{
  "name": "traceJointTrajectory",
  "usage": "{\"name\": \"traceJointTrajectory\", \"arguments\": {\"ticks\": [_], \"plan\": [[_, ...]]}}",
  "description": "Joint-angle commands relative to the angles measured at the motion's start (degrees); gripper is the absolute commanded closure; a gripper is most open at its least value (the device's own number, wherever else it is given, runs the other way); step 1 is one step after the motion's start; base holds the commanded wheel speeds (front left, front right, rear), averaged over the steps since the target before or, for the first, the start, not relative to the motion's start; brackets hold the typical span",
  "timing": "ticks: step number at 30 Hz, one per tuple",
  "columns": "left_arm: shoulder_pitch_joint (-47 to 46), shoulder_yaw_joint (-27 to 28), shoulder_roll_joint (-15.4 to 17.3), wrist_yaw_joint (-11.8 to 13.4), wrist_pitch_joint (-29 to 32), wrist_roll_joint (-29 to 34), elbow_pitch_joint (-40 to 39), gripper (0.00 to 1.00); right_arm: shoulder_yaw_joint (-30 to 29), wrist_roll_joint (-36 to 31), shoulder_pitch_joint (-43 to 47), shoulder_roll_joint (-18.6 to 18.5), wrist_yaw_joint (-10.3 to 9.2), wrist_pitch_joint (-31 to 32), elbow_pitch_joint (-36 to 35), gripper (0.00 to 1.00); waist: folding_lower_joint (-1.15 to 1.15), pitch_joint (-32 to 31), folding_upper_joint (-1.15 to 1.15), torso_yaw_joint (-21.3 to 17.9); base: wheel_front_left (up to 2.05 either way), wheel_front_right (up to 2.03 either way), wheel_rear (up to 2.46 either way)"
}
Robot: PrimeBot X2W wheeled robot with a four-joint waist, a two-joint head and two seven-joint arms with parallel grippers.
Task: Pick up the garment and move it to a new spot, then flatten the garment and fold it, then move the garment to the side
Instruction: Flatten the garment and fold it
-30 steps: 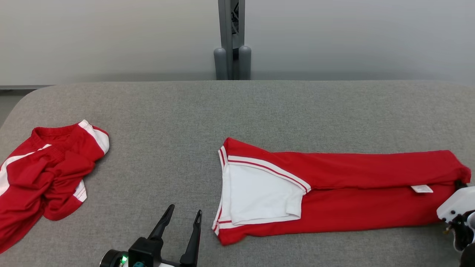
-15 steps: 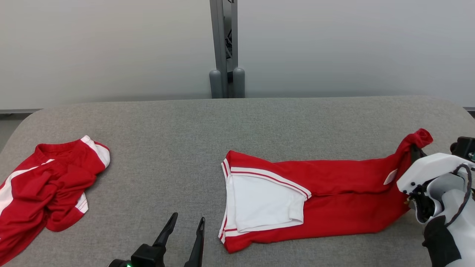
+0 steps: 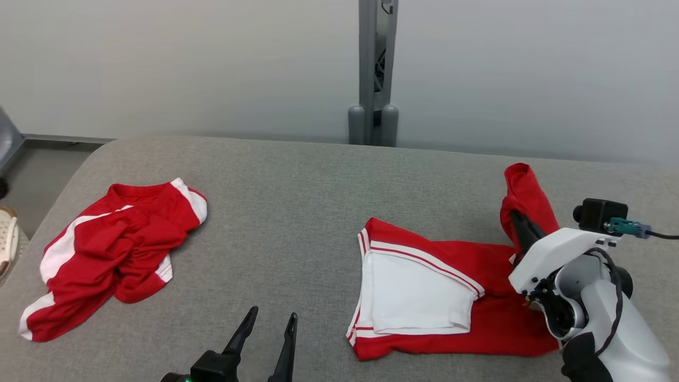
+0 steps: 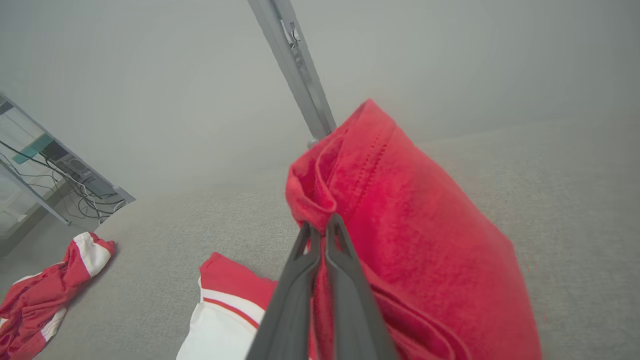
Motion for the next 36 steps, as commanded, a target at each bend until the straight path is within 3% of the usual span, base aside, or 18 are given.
{"name": "traceJointTrajectory", "arguments": {"ticks": [1,9,15,34,36], "plan": [[-0.49,0.22,0.08,-0.36,-0.25,0.10,0.22,0.00,0.52,0.06,0.91,0.04,-0.02,0.27,-0.74,1.00,0.00,0.00,0.00,1.69,0.00,0.00,0.00],[-1.00,0.39,-0.21,-0.92,-0.26,0.24,1.06,0.00,5.73,2.28,3.61,0.72,-0.02,2.52,-3.56,1.00,0.00,0.44,0.00,7.73,0.00,0.00,0.00],[-1.63,1.65,0.00,-0.80,-0.25,0.30,1.22,0.00,9.57,6.12,3.71,0.67,-0.02,2.63,-1.61,1.00,0.00,0.68,0.00,10.83,0.00,0.00,0.00],[-2.04,1.18,-0.49,-1.63,-0.26,0.92,2.41,0.00,20.68,17.14,-1.42,0.72,-0.02,-1.82,11.93,0.98,0.00,1.18,0.00,14.20,0.00,0.00,0.00],[-1.88,1.57,-0.47,-1.53,-0.26,0.97,2.61,0.00,22.88,20.08,-1.58,0.74,-0.02,-2.22,11.66,0.00,0.00,0.88,0.00,13.67,0.00,0.00,0.00]]}}
